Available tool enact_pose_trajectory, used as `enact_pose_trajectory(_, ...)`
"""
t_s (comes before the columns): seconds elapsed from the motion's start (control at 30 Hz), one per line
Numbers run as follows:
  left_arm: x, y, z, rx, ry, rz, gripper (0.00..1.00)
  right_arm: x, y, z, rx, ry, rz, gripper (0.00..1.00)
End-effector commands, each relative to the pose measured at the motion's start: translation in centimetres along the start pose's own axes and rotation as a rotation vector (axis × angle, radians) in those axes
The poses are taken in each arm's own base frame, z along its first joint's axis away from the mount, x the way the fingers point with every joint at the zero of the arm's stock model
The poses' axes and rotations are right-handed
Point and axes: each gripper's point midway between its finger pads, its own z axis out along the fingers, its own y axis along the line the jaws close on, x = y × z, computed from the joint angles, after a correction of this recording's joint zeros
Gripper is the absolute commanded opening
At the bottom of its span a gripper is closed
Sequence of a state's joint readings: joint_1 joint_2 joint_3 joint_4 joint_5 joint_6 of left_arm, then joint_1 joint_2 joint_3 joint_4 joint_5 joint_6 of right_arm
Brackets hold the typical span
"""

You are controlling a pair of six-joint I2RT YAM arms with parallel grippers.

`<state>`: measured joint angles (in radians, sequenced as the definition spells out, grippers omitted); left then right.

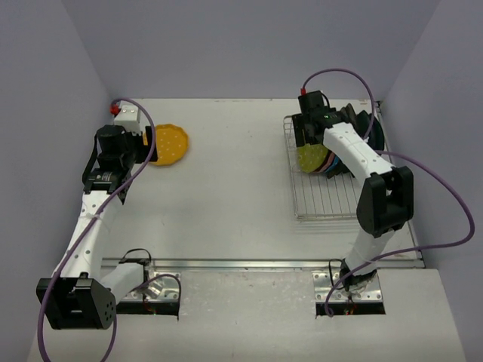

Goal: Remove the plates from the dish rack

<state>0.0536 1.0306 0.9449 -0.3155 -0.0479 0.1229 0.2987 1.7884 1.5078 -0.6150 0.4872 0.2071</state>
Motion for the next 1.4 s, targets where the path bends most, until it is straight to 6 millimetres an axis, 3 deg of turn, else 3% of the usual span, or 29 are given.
enact_pose_trajectory(0.0, -2.8, -0.2, -0.7, 0.01, -0.078, -0.017, 0.76, -1.6, 0.1, 1.1, -0.002, -0.022, 0.047, 0.84)
enact_pose_trajectory(0.17, -2.5, -0.3, -0.8, 0.013, -0.073, -0.015, 0.76, -0.7, 1.0, 2.2, -0.05, 0.015, 0.07, 0.55)
enact_pose_trajectory(0.27, -2.2, -0.2, -0.6, 0.01, -0.067, -0.011, 0.76, -1.0, 1.3, 1.2, -0.088, 0.006, 0.096, 0.33)
enact_pose_trajectory(0.47, -1.9, -0.4, -0.2, 0.017, -0.057, -0.022, 0.76, -2.5, 0.9, -1.2, -0.119, -0.029, 0.136, 0.01)
enact_pose_trajectory(0.67, -1.6, -0.7, 0.2, 0.031, -0.04, -0.032, 0.8, -5.1, -0.1, -4.6, -0.154, -0.133, 0.16, 0.0)
enact_pose_trajectory(0.8, -1.6, -0.7, 0.3, 0.032, -0.04, -0.031, 0.93, -7.8, -1.2, -7.1, -0.155, -0.231, 0.166, 0.0)
enact_pose_trajectory(0.93, -1.9, -0.7, 0.3, 0.029, -0.04, -0.035, 1.0, -10.0, -1.8, -9.5, -0.166, -0.324, 0.157, 0.0)
enact_pose_trajectory(1.1, -2.2, -0.9, 0.3, 0.042, -0.041, -0.039, 1.0, -12.0, -2.6, -11.9, -0.167, -0.415, 0.139, 0.0)
enact_pose_trajectory(1.23, -3.1, -2.4, -0.3, 0.128, -0.06, -0.042, 1.0, -13.9, -4.0, -14.9, -0.167, -0.524, 0.122, 0.0)
enact_pose_trajectory(1.37, -4.2, -5.7, -1.7, 0.326, -0.096, -0.03, 1.0, -14.7, -3.2, -17.6, -0.267, -0.595, 0.113, 0.0)
